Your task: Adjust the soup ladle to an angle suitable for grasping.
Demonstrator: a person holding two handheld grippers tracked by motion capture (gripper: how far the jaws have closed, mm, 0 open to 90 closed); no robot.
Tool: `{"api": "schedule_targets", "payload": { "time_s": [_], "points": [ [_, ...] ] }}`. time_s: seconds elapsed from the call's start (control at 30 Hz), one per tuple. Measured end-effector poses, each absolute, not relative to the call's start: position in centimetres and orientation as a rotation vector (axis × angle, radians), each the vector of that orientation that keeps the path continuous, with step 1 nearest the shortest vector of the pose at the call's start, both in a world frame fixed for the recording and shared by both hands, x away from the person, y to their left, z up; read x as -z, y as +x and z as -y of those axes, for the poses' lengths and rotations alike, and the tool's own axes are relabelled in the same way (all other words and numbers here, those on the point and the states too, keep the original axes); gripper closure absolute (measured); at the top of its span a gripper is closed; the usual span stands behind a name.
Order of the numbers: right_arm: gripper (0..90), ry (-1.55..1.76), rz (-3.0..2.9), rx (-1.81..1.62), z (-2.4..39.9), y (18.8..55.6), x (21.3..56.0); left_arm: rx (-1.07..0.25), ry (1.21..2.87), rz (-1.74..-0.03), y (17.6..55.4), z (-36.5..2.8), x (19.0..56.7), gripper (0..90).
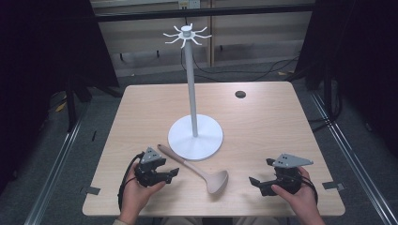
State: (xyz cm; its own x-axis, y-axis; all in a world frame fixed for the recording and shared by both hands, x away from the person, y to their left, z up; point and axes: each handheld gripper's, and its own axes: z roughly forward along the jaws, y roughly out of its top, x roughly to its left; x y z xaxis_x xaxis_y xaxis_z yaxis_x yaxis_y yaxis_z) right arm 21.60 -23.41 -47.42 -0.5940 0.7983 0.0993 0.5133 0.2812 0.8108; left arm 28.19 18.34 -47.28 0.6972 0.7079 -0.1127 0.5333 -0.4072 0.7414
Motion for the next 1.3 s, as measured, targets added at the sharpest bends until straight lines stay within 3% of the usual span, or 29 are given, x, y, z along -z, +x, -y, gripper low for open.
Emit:
{"api": "schedule_targets", "payload": {
  "time_s": [0.1,0.5,0.7,0.93,1.3],
  "points": [
    [4.6,1.189,-2.224,-1.221,23.5,21.6,47.4,-0.282,2.120,-0.929,28.2,-18.1,47.4,45.4],
    [4.6,1.193,-2.225,-1.224,23.6,21.6,47.4,-0.298,2.165,-0.901,28.1,-17.3,47.1,66.2],
    [4.6,1.196,-2.225,-1.225,23.5,21.6,47.4,-0.347,2.159,-1.003,29.5,-18.8,46.8,83.9],
    [4.6,1.204,-2.225,-1.221,23.6,21.6,47.6,-0.423,2.121,-1.135,32.9,-20.8,47.4,90.0],
    [4.6,1.212,-2.223,-1.233,23.8,21.7,47.7,-0.453,2.065,-1.233,36.1,-21.9,48.4,90.0]
  ]
}}
